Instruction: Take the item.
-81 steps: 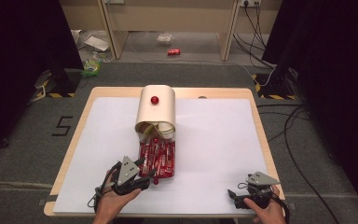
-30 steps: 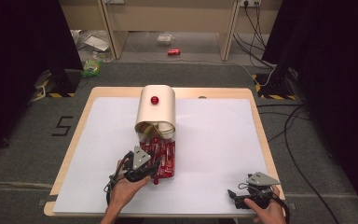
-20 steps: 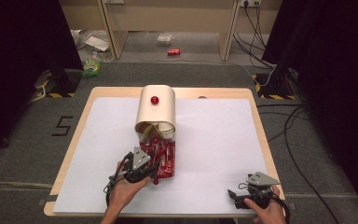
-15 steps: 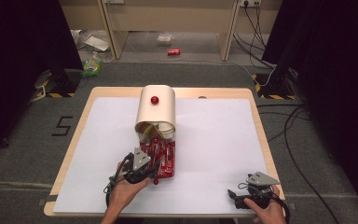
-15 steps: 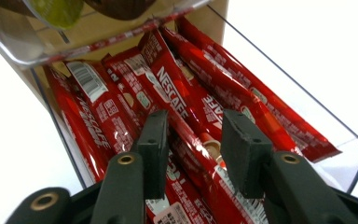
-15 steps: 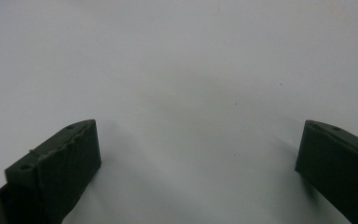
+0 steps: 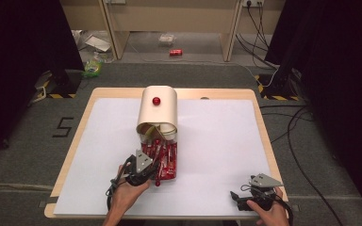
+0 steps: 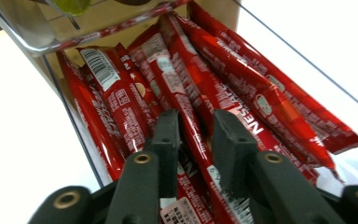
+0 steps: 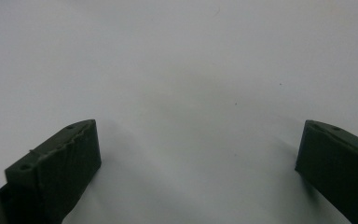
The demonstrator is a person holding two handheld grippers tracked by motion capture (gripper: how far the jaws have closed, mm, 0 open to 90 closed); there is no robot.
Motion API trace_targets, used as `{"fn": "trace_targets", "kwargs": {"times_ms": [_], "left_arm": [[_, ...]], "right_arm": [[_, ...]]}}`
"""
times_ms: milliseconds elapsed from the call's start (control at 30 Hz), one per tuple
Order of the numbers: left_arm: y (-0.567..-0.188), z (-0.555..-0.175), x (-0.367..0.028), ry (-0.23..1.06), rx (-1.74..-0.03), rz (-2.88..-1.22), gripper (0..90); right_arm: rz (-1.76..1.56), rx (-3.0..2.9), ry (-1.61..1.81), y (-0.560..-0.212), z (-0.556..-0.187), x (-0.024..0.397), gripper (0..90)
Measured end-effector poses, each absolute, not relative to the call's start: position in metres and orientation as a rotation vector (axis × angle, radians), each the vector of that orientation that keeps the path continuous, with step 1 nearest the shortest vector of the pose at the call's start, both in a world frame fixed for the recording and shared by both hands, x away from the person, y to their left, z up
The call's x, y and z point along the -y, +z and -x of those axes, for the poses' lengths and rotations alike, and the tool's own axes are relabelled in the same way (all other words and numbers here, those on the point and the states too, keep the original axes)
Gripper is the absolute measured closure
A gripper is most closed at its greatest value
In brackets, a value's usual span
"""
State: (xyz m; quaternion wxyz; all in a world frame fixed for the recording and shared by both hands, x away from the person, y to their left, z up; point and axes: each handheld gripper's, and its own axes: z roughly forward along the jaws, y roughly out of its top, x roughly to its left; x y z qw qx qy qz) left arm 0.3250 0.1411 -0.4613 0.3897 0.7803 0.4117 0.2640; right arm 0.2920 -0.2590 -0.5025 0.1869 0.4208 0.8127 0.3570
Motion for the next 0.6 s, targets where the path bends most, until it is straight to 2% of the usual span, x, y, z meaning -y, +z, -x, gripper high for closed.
{"fn": "trace_targets", "kwargs": {"times_ms": [133, 367, 600], "left_arm": [[-0.464, -0.326, -0.139, 0.691, -1.043, -1.983, 73.6], [-0.455, -0.328, -0.142, 0.697, -1.048, -1.944, 84.1], [-0.436, -0.324, -0.141, 0.730, -1.009, -1.988, 85.3]], "right_arm": [[-1.185, -2.288, 1.003, -0.502, -0.292, 0.259, 0.1], [-1.190, -2.285, 1.004, -0.502, -0.293, 0.258, 0.1], [-1.186, -2.285, 1.004, -0.502, -0.292, 0.259, 0.1]]}}
